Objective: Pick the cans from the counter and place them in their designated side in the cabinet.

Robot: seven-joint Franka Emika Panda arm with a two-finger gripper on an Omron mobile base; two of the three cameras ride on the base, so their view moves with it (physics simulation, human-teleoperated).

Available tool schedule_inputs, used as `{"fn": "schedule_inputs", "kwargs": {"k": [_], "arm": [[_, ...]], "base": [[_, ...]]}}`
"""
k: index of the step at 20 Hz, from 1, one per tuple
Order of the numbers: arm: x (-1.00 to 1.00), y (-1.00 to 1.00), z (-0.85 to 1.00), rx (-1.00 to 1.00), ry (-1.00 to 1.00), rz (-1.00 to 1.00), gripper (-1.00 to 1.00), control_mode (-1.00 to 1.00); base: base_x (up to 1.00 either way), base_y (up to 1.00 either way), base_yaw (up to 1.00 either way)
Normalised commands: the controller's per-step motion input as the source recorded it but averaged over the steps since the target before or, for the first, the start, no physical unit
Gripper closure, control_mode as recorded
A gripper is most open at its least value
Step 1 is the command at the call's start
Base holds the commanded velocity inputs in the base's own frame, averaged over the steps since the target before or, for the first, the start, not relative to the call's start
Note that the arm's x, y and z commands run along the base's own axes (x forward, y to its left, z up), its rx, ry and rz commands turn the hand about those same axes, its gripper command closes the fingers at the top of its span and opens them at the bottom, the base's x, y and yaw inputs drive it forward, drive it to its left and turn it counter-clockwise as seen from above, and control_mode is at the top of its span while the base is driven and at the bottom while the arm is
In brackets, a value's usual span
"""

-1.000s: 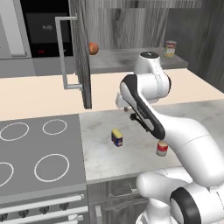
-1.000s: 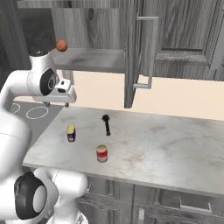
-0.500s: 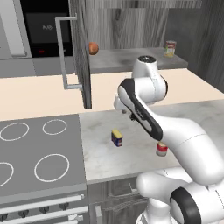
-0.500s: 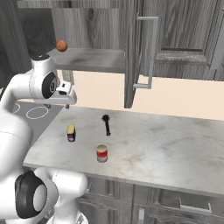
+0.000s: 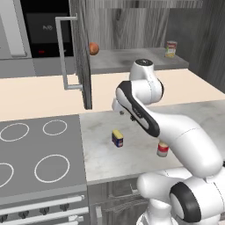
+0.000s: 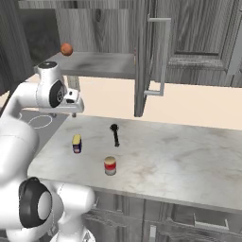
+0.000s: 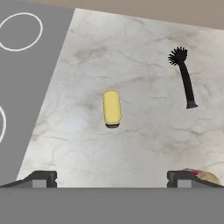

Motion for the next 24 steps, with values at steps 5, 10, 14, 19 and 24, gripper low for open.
{"fn": "schedule_inputs", "kwargs": {"k": [5, 10, 14, 19, 24], "arm": [[0.15, 0.0, -0.11, 0.01, 0.0, 0.09, -1.0, -1.0], [0.12, 0.0, -0.15, 0.01, 0.0, 0.08, -1.0, -1.0], [0.12, 0.0, -0.17, 0.0, 0.0, 0.04, -1.0, -1.0], [0.14, 0.02, -0.19, 0.0, 0.0, 0.02, -1.0, -1.0], [0.1, 0.0, -0.11, 0.0, 0.0, 0.01, -1.0, -1.0]], "base": [[0.0, 0.0, 0.0], [0.0, 0.0, 0.0], [0.0, 0.0, 0.0], [0.0, 0.0, 0.0], [0.0, 0.0, 0.0]]}}
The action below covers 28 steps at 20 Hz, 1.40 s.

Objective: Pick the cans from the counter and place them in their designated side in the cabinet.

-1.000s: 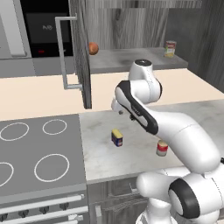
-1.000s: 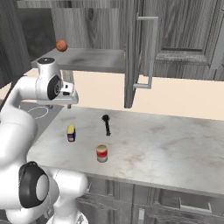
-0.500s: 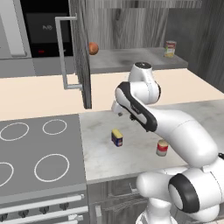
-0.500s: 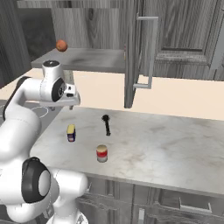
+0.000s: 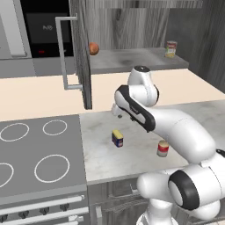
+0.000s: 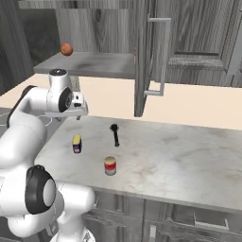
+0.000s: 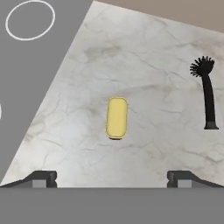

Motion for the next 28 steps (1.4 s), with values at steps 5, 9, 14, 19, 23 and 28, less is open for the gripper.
{"fn": "schedule_inputs", "kwargs": {"k": [5, 9, 14, 19, 23, 28], "arm": [[0.09, 0.01, -0.12, 0.0, 0.0, 0.01, -1.0, -1.0], [0.03, 0.03, -0.13, 0.0, 0.04, 0.01, -1.0, -1.0], [0.0, 0.03, -0.16, 0.0, 0.06, 0.0, -1.0, -1.0], [0.02, 0.02, -0.16, 0.0, 0.05, 0.0, -1.0, -1.0], [0.02, 0.01, -0.15, 0.0, 0.01, 0.0, -1.0, -1.0], [0.03, 0.01, -0.19, 0.0, 0.0, 0.0, -1.0, -1.0]], "base": [[0.0, 0.0, 0.0], [0.0, 0.0, 0.0], [0.0, 0.0, 0.0], [0.0, 0.0, 0.0], [0.0, 0.0, 0.0], [0.0, 0.0, 0.0]]}}
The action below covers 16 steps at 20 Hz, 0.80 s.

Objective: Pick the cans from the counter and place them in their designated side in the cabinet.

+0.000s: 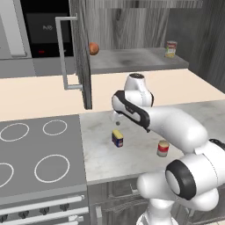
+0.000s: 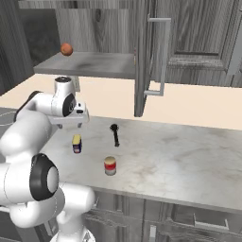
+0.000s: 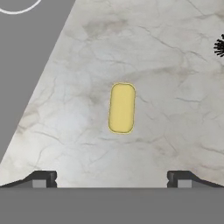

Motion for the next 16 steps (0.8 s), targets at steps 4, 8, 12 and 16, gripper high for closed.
{"fn": "schedule_inputs", "kwargs": {"k": [4, 8, 12, 16], "arm": [[0.08, 0.03, -0.18, 0.0, 0.0, 0.0, -1.0, -1.0], [0.16, 0.04, -0.14, 0.0, 0.0, 0.0, -1.0, -1.0], [0.22, 0.01, -0.05, 0.0, 0.0, 0.0, -1.0, -1.0], [0.16, 0.0, -0.13, 0.0, 0.02, 0.0, -1.0, -1.0]], "base": [[0.0, 0.0, 0.0], [0.0, 0.0, 0.0], [0.0, 0.0, 0.0], [0.0, 0.0, 0.0]]}}
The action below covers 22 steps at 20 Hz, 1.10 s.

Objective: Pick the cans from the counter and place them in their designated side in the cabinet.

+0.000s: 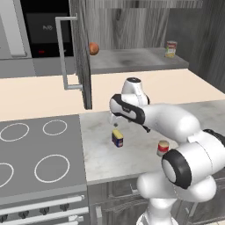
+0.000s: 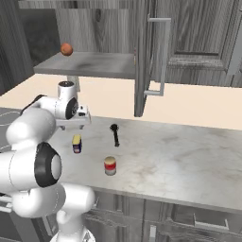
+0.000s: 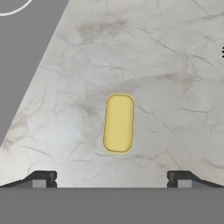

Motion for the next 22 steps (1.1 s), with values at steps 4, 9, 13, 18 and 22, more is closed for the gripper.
{"fn": "schedule_inputs", "kwargs": {"k": [4, 9, 13, 18, 22], "arm": [[0.04, 0.0, -0.14, 0.0, 0.04, 0.0, -1.0, -1.0], [0.0, 0.0, -0.15, 0.0, 0.04, 0.0, -1.0, -1.0], [0.01, 0.0, -0.14, 0.0, 0.03, 0.0, -1.0, -1.0], [0.04, 0.01, -0.17, 0.0, 0.03, 0.0, -1.0, -1.0], [0.07, 0.02, -0.17, 0.0, 0.02, 0.0, -1.0, -1.0]], "base": [[0.0, 0.0, 0.0], [0.0, 0.0, 0.0], [0.0, 0.0, 0.0], [0.0, 0.0, 0.0], [0.0, 0.0, 0.0]]}}
